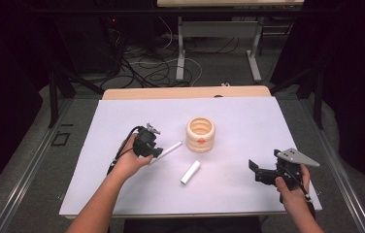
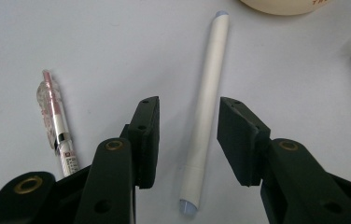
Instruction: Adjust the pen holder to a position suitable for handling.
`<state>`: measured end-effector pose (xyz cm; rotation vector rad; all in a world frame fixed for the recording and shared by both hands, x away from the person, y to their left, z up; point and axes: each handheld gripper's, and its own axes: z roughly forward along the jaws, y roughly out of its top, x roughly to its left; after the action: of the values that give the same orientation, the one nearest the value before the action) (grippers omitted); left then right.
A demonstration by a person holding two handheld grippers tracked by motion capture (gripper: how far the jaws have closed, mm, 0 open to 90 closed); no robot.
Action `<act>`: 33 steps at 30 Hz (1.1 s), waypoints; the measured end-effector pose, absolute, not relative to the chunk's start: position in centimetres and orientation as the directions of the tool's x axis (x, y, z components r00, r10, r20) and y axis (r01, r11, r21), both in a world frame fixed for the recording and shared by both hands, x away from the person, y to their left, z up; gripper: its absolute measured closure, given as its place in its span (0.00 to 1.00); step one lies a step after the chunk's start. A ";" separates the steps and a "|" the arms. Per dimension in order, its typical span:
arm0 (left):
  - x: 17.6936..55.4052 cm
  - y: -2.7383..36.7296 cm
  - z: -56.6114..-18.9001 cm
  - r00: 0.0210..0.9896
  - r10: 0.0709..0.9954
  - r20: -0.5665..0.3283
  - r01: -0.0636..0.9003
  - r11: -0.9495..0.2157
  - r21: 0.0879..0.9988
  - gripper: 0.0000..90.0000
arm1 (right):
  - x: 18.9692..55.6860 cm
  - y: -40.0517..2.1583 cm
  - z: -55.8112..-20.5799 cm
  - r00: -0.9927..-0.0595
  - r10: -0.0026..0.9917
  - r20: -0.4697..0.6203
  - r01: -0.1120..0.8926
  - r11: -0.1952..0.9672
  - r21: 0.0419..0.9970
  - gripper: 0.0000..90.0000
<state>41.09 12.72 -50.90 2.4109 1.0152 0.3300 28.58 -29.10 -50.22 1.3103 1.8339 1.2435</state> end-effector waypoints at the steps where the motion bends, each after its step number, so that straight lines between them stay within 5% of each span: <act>1: 41.2 12.7 -50.8 0.702 0.712 0.032 0.592 -0.608 0.529 0.66 | 28.6 -29.0 -50.2 -0.365 0.928 0.070 0.411 0.093 0.907 0.00; 33: 42.7 10.5 -51.4 0.801 0.597 0.051 0.546 -0.762 0.347 0.76 | 28.5 -29.0 -50.2 -0.371 0.926 0.063 0.412 0.104 0.905 0.00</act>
<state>42.73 10.50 -51.45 2.6730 0.8731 0.2263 28.54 -28.96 -50.16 1.3042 1.8463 1.2340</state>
